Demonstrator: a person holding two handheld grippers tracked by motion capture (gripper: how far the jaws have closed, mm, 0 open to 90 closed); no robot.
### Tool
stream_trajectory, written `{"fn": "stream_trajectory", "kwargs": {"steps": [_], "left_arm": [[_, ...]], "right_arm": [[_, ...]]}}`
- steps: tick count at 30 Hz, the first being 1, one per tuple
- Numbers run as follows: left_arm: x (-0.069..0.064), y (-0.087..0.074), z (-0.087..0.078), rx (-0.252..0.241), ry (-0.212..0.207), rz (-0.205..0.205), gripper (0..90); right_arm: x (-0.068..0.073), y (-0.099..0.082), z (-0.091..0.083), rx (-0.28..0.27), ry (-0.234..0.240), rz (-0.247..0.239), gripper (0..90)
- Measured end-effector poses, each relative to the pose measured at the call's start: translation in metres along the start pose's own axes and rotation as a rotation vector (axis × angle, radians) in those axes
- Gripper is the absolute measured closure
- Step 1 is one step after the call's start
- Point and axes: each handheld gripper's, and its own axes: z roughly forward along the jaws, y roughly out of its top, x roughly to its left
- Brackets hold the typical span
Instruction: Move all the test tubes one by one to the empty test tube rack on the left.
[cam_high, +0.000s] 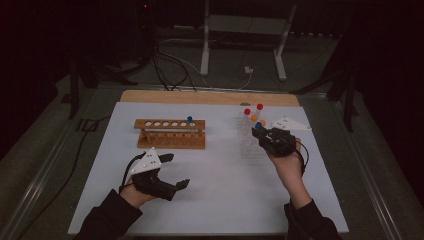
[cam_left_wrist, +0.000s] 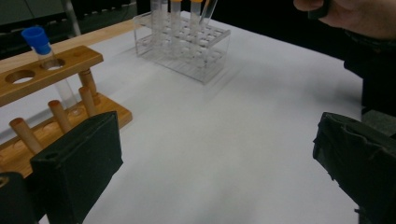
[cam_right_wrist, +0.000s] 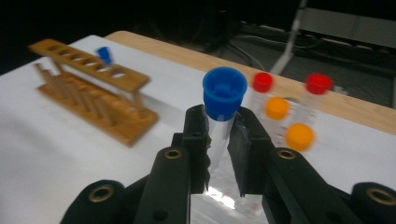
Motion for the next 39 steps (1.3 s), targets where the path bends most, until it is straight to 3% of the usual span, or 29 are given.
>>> {"fn": "stream_trajectory", "kwargs": {"steps": [11,25,31,33,39], "left_arm": [[-0.006,0.014,0.002,0.005,-0.003,0.008,2.3],[-0.017,0.024,0.005,-0.028,-0.016,0.02,4.9],[-0.019,0.038,0.014,-0.05,0.006,0.053,19.6],[-0.019,0.043,0.019,-0.065,-0.008,0.058,25.5],[-0.023,0.053,0.04,-0.038,-0.009,0.061,35.1]], "right_arm": [[0.042,-0.007,0.006,0.056,0.138,-0.074,77.1],[0.095,-0.027,0.024,0.151,0.288,-0.158,77.1],[0.105,-0.029,0.025,0.15,0.31,-0.178,77.1],[0.106,-0.029,0.025,0.149,0.311,-0.182,77.1],[0.105,-0.029,0.023,0.144,0.308,-0.18,77.1]]}}
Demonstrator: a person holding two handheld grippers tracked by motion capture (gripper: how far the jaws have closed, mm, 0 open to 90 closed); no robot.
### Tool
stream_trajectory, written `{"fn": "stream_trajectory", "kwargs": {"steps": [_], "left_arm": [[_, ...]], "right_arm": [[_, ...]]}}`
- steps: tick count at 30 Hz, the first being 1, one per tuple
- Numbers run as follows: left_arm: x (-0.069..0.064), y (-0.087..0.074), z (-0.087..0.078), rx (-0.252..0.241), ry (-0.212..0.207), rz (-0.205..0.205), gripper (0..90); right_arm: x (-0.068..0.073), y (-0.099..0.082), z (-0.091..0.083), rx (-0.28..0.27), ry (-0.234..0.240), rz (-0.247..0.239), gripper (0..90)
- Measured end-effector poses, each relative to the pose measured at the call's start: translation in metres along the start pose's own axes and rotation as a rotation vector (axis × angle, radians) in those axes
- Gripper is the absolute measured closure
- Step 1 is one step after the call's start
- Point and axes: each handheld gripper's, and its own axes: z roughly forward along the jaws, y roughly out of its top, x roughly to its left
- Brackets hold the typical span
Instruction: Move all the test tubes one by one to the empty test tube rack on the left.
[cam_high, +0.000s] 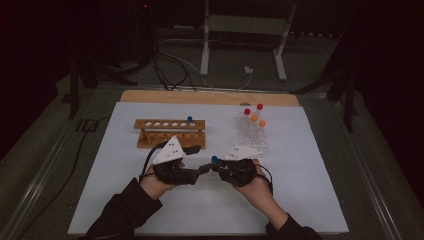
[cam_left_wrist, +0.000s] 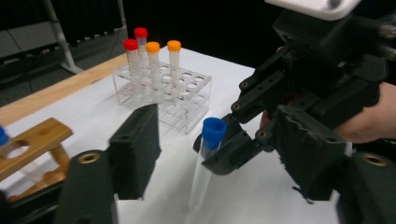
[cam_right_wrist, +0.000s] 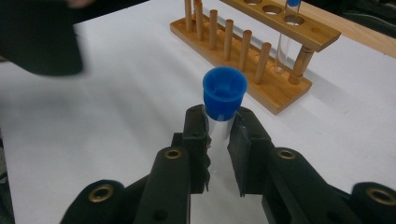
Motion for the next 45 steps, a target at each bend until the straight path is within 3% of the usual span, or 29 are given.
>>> {"fn": "stream_trajectory", "kwargs": {"steps": [4,10,21,31,36,41,45], "left_arm": [[0.0,0.003,0.014,0.025,0.022,0.009,40.9],[0.0,0.0,0.024,0.049,-0.009,0.022,53.9],[0.002,0.0,0.03,0.079,-0.023,0.016,75.1],[0.002,0.003,0.028,0.067,-0.005,0.051,77.2],[0.011,0.01,0.018,0.045,0.037,0.047,77.3],[0.028,0.02,0.004,0.016,0.098,0.036,77.3],[0.044,0.028,-0.007,-0.001,0.152,0.028,77.2]], "right_arm": [[0.0,0.0,-0.001,-0.008,-0.005,-0.003,77.1],[-0.001,0.0,-0.002,-0.011,-0.01,-0.004,77.1],[-0.001,0.0,-0.002,-0.006,-0.017,-0.005,77.1],[-0.003,0.0,-0.003,-0.027,-0.005,0.008,75.7],[-0.009,0.001,-0.006,-0.063,-0.015,0.049,46.6],[-0.02,0.004,-0.013,-0.096,-0.016,0.095,31.0],[-0.024,0.005,-0.02,-0.124,-0.047,0.113,15.9]]}}
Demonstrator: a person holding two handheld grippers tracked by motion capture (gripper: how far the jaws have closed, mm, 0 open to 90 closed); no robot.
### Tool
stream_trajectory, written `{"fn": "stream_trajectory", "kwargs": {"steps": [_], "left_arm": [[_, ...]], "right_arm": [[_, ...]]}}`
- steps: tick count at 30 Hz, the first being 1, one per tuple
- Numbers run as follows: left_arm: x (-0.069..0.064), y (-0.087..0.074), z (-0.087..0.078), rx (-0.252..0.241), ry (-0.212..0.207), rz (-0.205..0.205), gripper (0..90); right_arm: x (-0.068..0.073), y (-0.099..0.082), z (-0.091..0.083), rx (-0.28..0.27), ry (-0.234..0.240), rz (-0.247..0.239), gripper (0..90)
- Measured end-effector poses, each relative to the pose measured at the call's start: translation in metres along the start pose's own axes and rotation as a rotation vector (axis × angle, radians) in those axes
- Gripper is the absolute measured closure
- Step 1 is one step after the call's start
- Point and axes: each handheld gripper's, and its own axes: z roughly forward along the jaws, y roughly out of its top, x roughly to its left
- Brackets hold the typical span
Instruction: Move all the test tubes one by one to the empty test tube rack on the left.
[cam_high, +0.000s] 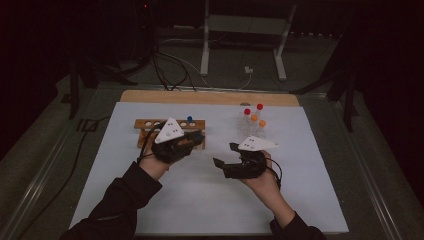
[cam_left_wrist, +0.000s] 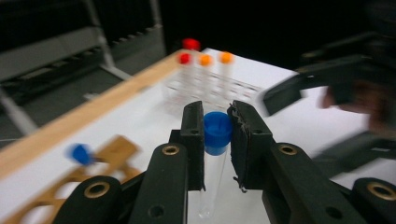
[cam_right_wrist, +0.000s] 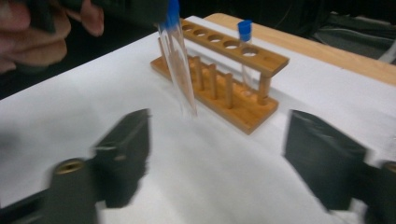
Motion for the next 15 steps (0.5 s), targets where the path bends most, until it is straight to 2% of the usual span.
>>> {"fn": "stream_trajectory", "kwargs": {"steps": [4,8,10,15], "left_arm": [[0.017,0.006,-0.006,-0.014,0.064,-0.021,77.2],[0.032,0.011,-0.008,-0.021,0.115,-0.023,77.2],[0.038,0.014,-0.008,-0.033,0.149,-0.02,77.2],[0.052,0.016,-0.004,-0.056,0.199,-0.044,77.2]], "right_arm": [[-0.005,0.002,-0.007,-0.033,0.016,0.015,12.0],[-0.009,0.003,-0.012,-0.048,0.018,0.034,0.6],[-0.01,0.004,-0.014,-0.059,0.019,0.037,0.5],[-0.011,0.007,-0.02,-0.083,0.017,0.034,0.0]]}}
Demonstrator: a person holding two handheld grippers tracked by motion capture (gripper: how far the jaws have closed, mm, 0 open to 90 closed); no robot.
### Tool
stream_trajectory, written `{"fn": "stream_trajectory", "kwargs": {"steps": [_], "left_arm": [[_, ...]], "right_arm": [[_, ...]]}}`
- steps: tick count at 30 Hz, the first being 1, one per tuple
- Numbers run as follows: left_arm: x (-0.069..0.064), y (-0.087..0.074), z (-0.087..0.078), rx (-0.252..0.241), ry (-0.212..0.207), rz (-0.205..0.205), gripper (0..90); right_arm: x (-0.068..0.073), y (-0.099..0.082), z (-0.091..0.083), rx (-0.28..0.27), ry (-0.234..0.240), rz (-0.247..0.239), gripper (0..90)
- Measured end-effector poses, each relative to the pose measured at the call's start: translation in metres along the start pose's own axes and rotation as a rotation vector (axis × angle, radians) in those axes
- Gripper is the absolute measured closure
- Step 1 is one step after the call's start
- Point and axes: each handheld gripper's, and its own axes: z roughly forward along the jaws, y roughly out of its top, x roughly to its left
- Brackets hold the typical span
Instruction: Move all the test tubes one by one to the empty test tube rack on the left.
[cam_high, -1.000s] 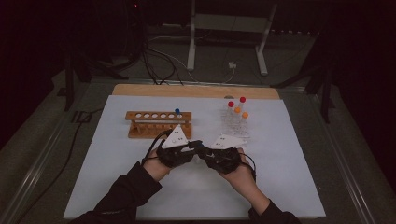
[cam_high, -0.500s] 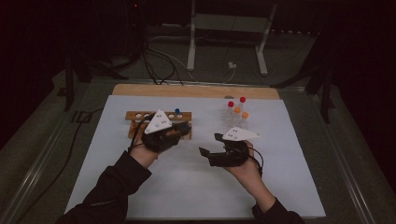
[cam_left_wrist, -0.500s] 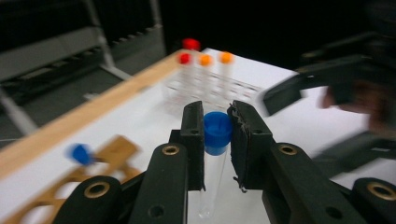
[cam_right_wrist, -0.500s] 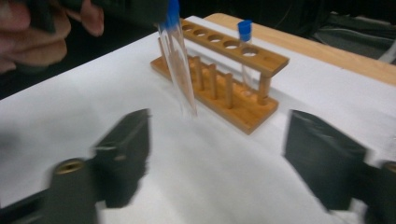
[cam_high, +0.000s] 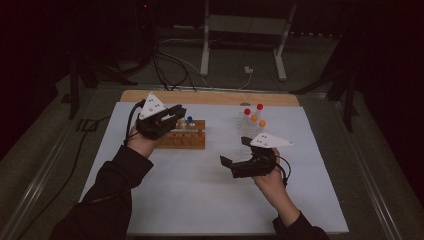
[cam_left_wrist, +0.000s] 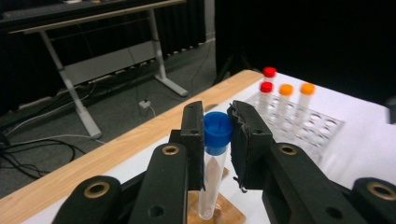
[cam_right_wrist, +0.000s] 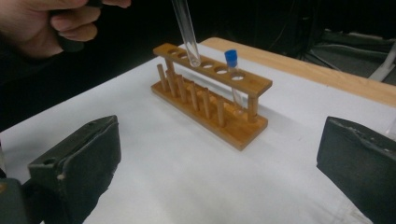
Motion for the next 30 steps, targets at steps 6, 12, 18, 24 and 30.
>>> {"fn": "stream_trajectory", "kwargs": {"steps": [6,12,18,24,30], "left_arm": [[0.012,-0.006,0.016,0.0,0.047,-0.023,77.2],[0.023,-0.021,0.035,0.015,0.061,-0.081,77.2],[0.027,-0.038,0.046,0.037,0.071,-0.12,77.1],[0.024,-0.055,0.058,0.083,0.066,-0.13,77.1],[0.022,-0.064,0.067,0.111,0.068,-0.131,77.1]], "right_arm": [[-0.002,0.001,-0.004,-0.012,-0.01,-0.002,0.0],[-0.003,0.001,-0.005,-0.015,-0.005,0.009,0.0],[-0.005,0.001,-0.005,-0.019,0.004,0.012,0.0],[-0.006,0.001,-0.006,-0.021,0.002,0.012,0.0],[-0.007,0.001,-0.007,-0.019,0.003,0.015,0.0]]}}
